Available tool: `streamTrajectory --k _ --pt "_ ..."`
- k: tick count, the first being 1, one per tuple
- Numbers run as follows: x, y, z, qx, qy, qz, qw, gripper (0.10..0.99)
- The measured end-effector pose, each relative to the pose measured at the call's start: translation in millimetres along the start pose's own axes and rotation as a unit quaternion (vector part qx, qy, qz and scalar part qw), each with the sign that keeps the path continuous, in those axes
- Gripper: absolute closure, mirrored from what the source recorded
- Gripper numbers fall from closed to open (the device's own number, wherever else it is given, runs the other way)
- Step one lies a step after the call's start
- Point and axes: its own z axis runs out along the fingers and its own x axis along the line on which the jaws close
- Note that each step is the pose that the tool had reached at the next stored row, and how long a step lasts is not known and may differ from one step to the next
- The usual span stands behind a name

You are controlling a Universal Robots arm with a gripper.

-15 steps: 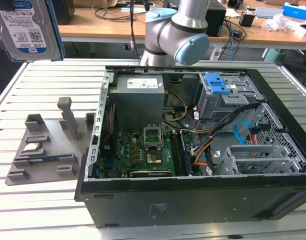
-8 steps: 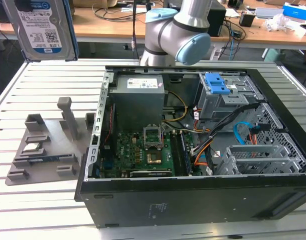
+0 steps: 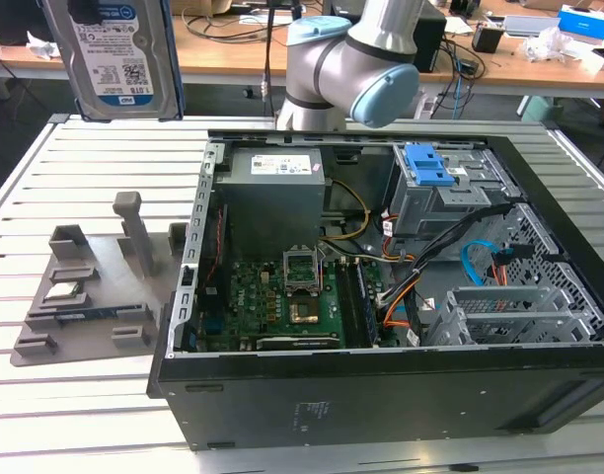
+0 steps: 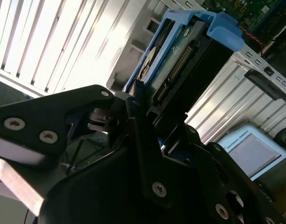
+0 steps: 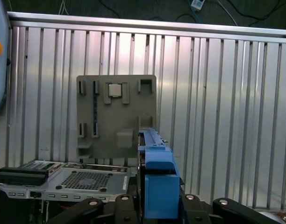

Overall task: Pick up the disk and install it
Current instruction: 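Pick up the disk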

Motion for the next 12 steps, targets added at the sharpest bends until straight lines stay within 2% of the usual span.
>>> streamTrajectory --k 2,4,6,9,12 --pt "0.4 -7.1 0.0 -0.0001 0.0000 0.000 1.0000 0.722" --pt "1.2 -20.7 0.1 -0.0003 0.0000 0.000 1.0000 0.722" --pt "1.5 -27.3 0.2 -0.0004 0.0000 0.000 1.0000 0.722" --pt "2.5 -43.4 0.2 -0.0006 0.0000 0.000 1.0000 0.722" --pt "3.1 -53.9 0.4 -0.0007 -0.0001 0.000 1.0000 0.722"
